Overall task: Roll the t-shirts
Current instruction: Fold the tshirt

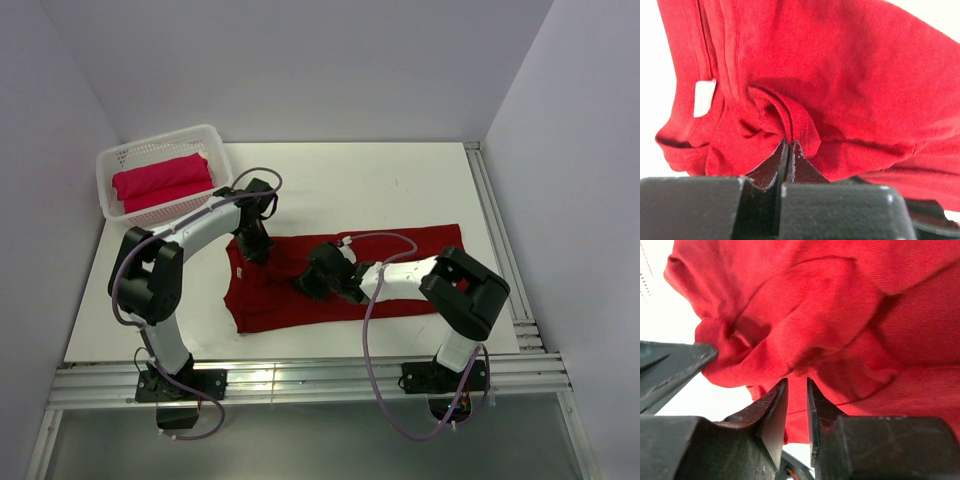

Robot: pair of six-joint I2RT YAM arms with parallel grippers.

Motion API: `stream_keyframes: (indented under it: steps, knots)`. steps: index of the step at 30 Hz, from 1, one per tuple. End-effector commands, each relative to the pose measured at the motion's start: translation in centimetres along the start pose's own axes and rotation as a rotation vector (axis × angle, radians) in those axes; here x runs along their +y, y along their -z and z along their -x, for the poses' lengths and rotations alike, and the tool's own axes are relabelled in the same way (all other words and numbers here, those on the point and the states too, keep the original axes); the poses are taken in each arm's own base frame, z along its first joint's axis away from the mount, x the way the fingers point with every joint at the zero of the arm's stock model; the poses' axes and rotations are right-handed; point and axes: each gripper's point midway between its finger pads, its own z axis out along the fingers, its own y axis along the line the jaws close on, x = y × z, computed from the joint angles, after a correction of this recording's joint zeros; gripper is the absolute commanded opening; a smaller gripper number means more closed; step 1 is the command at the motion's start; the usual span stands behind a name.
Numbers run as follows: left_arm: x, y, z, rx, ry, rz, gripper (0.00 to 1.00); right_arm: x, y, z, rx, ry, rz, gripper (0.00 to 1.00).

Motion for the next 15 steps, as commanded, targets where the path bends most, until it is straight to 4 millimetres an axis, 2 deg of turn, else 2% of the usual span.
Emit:
stream_keyframes:
  steps: [1,9,15]
  knots:
    - [-0.4,0.3,1.6,-0.044,-0.021,0.01,0.0,1.8,0.0,0.4,-0.01,-0.006,0.026,0.3]
    - [-0.1,-0.9,1.9,-0.04,-0.03,0.037,0.0,1.1,-0.8,0.8,0.001,-0.031,-0.016,0.4]
    - [0.0,-1.3,2.3,-0.045,-0.033,0.049,0.0,1.0,-1.3,0.8,0.005,-0.035,-0.033,0.41]
